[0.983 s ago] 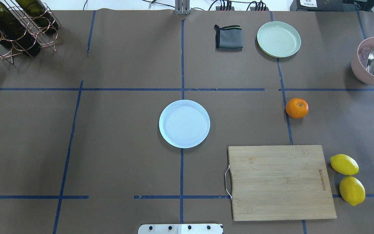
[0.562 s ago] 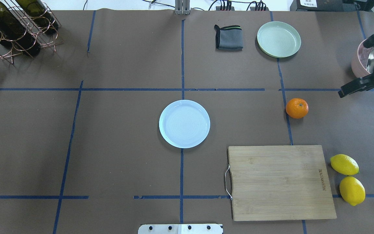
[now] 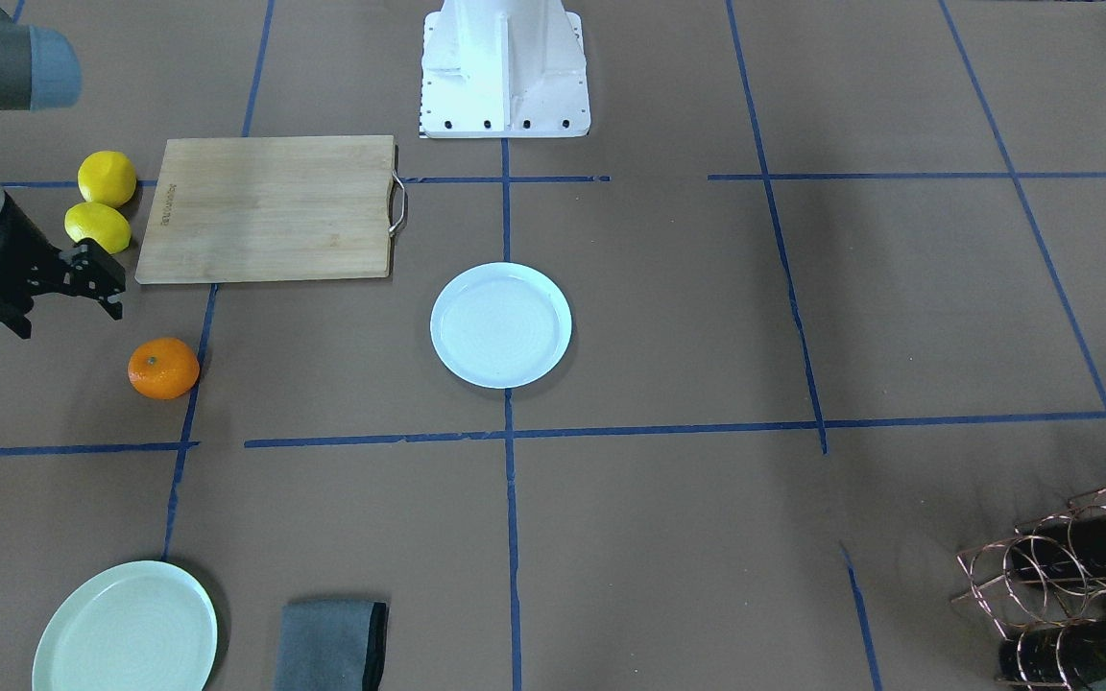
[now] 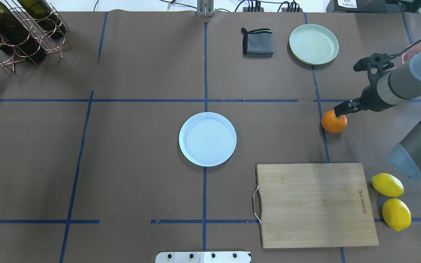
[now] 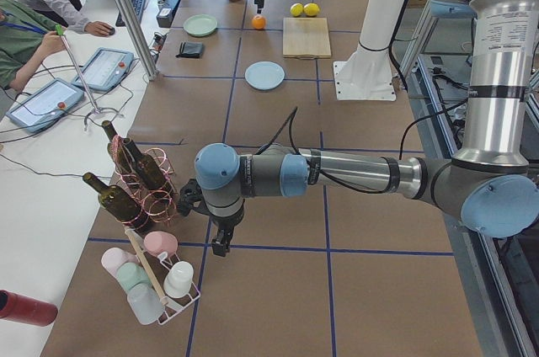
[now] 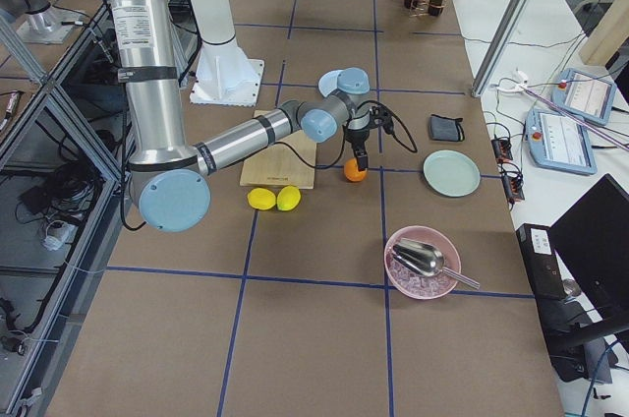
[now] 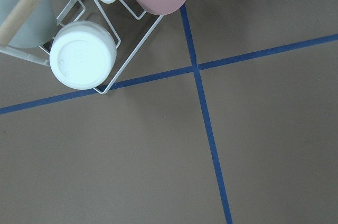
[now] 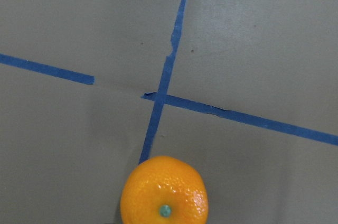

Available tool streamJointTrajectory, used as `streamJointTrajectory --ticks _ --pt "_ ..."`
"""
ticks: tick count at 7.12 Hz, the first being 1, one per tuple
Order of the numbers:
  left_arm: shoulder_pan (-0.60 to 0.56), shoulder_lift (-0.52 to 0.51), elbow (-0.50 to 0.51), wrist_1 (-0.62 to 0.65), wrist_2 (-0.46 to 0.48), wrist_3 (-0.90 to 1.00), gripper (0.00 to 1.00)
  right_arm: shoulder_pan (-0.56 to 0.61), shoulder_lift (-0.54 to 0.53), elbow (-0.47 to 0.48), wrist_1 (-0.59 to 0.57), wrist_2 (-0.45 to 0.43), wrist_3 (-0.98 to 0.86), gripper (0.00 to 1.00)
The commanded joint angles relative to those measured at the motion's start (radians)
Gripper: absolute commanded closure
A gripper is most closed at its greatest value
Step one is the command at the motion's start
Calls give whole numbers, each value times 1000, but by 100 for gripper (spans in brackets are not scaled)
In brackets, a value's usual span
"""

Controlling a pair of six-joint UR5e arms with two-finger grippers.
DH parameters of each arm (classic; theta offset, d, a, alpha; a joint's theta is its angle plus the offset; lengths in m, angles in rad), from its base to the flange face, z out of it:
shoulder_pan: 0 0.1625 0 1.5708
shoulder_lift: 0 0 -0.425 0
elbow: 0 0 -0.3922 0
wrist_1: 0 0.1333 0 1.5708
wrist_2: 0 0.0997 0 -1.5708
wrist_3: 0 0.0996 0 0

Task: Pick orange to plate
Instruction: 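Reach the right gripper down over the orange, then close the right gripper on the orange and lift it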

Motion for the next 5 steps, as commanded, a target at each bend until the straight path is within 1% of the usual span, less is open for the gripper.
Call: streamJointTrajectory --ticks 1,3,5 --pt "0 -2 -1 -2 0 0 0 -20 31 -54 47 -23 26 0" --pt "1 -3 -1 -2 0 0 0 -45 36 -90 47 -66 26 0" --pt "2 -5 -1 -2 0 -1 0 -57 36 -92 47 -69 36 0"
